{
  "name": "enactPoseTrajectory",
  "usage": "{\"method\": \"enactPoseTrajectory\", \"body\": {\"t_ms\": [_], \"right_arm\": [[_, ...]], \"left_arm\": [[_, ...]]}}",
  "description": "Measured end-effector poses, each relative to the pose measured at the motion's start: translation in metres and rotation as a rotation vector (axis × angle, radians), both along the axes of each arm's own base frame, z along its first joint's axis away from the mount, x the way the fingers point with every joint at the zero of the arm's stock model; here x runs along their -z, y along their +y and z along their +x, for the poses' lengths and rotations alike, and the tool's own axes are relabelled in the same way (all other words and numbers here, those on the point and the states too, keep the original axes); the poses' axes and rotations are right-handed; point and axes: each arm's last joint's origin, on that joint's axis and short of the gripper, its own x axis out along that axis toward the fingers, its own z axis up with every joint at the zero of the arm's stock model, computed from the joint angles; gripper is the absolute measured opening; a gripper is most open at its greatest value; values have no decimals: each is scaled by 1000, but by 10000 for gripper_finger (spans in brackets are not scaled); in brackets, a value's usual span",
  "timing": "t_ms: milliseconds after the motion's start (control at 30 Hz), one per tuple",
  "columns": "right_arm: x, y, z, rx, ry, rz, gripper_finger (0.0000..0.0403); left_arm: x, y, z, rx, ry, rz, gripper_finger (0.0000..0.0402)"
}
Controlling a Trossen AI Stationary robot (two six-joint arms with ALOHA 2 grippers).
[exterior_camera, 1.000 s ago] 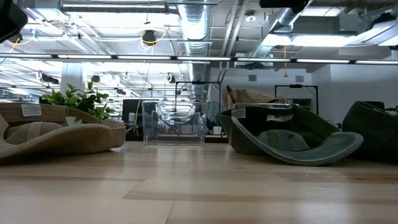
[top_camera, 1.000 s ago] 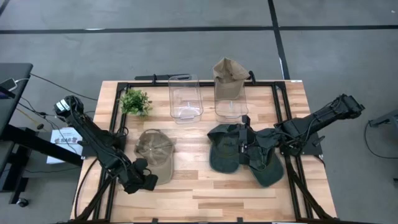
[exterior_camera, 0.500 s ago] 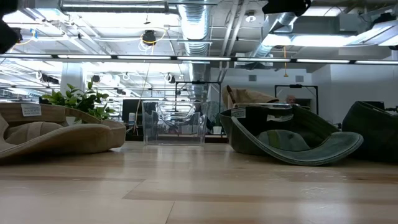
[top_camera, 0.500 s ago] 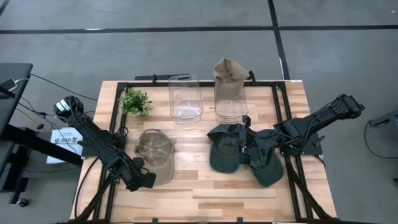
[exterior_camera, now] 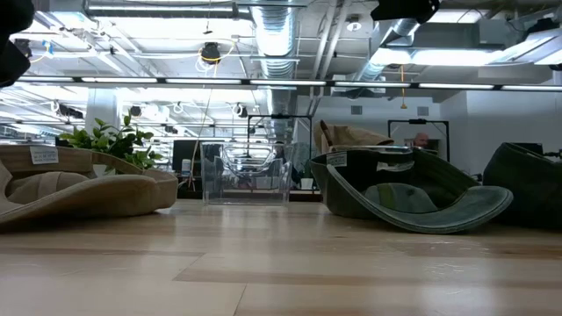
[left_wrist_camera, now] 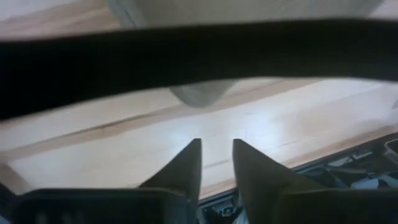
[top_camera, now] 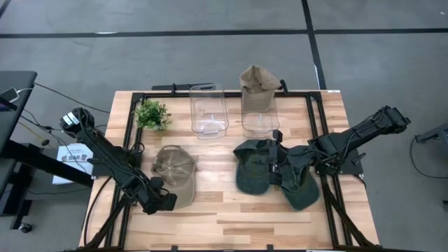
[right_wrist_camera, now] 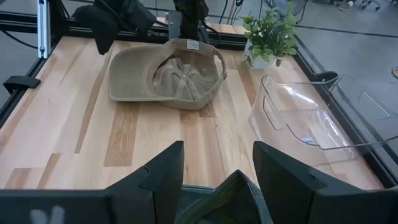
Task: Pick & Place hat
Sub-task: Put the brown cap into the right transparent bin
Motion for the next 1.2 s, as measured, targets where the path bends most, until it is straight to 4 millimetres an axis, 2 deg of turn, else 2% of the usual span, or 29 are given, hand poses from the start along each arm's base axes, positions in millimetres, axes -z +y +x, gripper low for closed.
{"method": "enactPoseTrajectory", "body": {"t_ms": [200,400,1000,1100,1200], "right_arm": [[0,0,0,1,0,1,182],[1,0,0,6,6,7,182],[1,0,-1,7,12,7,182],[1,0,-1,7,12,8,182],[1,0,-1,7,12,8,182]], "left_arm": [[0,2,1,-25,-25,35,152],[8,5,-3,-53,25,27,172],[26,25,0,-45,4,137,166],[26,26,0,-31,-5,145,146],[26,26,0,-30,-8,149,101]]}}
